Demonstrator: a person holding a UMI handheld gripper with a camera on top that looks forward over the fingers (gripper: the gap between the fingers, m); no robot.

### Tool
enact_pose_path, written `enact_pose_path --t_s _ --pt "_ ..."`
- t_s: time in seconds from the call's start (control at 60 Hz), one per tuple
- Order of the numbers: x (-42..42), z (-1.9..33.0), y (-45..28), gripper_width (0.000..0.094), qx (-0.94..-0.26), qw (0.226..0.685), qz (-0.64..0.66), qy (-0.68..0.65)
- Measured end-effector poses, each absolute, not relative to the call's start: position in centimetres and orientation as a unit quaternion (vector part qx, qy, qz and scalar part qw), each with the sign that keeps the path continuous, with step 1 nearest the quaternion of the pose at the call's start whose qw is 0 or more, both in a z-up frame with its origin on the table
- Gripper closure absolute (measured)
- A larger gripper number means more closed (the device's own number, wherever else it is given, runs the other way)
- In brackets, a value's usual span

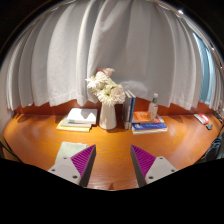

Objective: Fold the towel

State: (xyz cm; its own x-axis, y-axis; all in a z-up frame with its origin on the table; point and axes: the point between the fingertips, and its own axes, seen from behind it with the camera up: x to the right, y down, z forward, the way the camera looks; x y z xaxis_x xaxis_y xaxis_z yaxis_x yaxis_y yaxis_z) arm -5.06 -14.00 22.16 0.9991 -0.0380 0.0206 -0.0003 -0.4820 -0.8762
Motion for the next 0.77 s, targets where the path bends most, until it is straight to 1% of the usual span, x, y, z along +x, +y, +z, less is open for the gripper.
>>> enact_pose_path --t_s 0.167,0.283,0.533,0.767 --pt "-0.4 26.7 -17.2 0.0253 -0.851 0.524 -0.036 0.020" --pt "2.2 28.2 -18.8 0.0256 -0.845 0.532 -0.042 0.047" --pt "3.0 28.5 -20.2 0.0254 -0.845 0.531 -0.029 0.052" --pt "3.0 27.7 -20.4 0.0256 -0.849 0.525 -0.030 0.045"
